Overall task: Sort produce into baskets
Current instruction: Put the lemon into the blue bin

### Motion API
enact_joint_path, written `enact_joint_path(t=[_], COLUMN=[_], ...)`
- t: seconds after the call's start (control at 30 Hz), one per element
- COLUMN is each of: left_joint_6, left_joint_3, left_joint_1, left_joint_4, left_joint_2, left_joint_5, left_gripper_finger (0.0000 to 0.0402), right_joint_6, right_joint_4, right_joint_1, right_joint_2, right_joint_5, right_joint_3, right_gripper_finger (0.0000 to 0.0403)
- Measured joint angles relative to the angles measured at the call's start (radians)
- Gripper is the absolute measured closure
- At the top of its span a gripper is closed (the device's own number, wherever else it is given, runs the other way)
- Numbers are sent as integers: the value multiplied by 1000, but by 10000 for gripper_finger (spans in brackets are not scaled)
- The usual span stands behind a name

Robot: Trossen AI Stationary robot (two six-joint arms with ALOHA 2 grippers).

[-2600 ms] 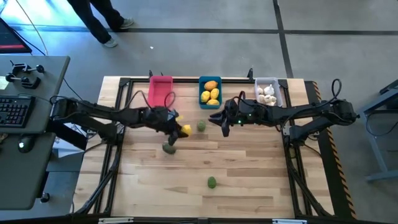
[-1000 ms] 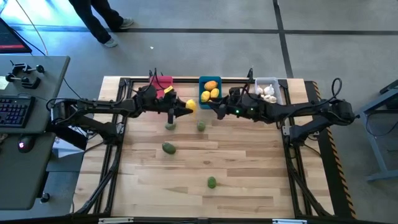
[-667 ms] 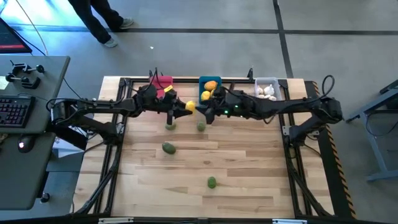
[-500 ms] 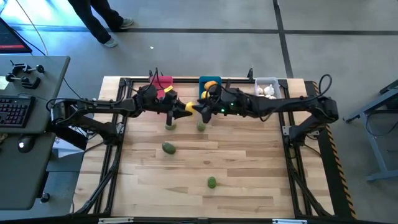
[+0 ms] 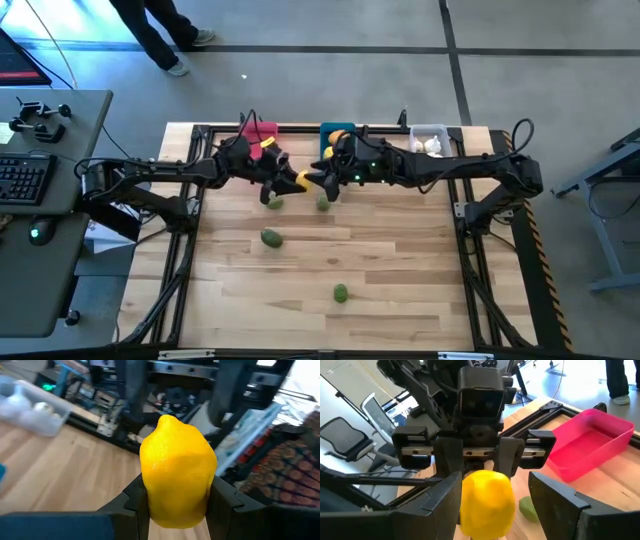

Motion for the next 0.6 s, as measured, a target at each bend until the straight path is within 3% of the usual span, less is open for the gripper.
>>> enact_joint_path(t=[0.17, 0.43, 0.6], left_joint_6=[-11, -26, -29], left_joint_3=[0, 0, 0], left_joint_1=[-7, -7, -7], left_joint_4=[38, 50, 53], left_joint_2=[0, 0, 0], left_joint_5=[12, 11, 11], left_gripper_finger=[289, 289, 289], right_joint_6=[4, 71, 89], right_joint_4=[29, 42, 59], right_joint_1=[0, 4, 3], right_joint_2=[0, 0, 30], right_joint_5=[-10, -45, -47], right_joint_3=[0, 0, 0], right_gripper_finger=[175, 112, 101])
